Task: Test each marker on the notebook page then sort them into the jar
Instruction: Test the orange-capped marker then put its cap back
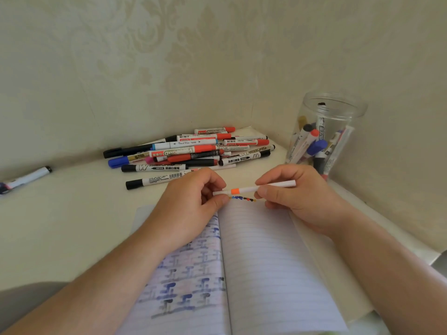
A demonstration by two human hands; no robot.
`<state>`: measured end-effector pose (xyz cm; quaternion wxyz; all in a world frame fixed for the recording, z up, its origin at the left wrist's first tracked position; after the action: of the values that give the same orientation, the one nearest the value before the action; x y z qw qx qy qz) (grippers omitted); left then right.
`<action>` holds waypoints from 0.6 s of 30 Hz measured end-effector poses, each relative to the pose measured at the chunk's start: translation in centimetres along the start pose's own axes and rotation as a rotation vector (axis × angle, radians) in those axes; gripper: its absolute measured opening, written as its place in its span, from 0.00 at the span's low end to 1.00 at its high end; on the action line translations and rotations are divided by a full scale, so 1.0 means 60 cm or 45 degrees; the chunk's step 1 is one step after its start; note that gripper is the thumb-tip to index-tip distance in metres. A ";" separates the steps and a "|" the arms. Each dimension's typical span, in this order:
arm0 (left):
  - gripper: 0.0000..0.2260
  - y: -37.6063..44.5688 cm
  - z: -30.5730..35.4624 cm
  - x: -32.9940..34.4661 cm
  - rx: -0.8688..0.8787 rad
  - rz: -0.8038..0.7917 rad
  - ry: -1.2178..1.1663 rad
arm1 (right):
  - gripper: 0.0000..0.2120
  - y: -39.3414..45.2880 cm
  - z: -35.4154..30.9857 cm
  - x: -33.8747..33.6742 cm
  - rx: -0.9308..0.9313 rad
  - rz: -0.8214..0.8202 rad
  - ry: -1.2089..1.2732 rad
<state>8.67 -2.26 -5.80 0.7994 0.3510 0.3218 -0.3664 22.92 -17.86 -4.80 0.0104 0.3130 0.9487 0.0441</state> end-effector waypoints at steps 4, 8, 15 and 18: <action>0.09 0.001 -0.004 -0.002 -0.040 0.005 -0.111 | 0.07 0.000 -0.001 0.000 -0.107 0.007 -0.214; 0.12 0.001 -0.007 -0.002 -0.059 0.007 -0.136 | 0.03 0.003 0.003 0.012 -0.147 -0.009 -0.370; 0.19 0.001 -0.012 -0.003 -0.060 -0.033 -0.178 | 0.05 0.003 -0.002 0.021 -0.148 -0.038 -0.485; 0.23 0.005 -0.011 -0.002 -0.063 -0.037 -0.195 | 0.07 0.001 -0.003 0.018 -0.111 0.011 -0.453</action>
<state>8.71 -1.57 -5.98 0.8248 0.2972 0.2737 -0.3956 22.08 -17.22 -4.61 0.1914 0.3192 0.9277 0.0292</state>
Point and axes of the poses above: each hand's wrist, its own y-axis towards the middle knuckle, its own x-axis out of the palm, z = x × y, the point moved 7 cm from there along y, towards the middle knuckle, and after that the axes turned 12 degrees about y, right-handed, at the moved point
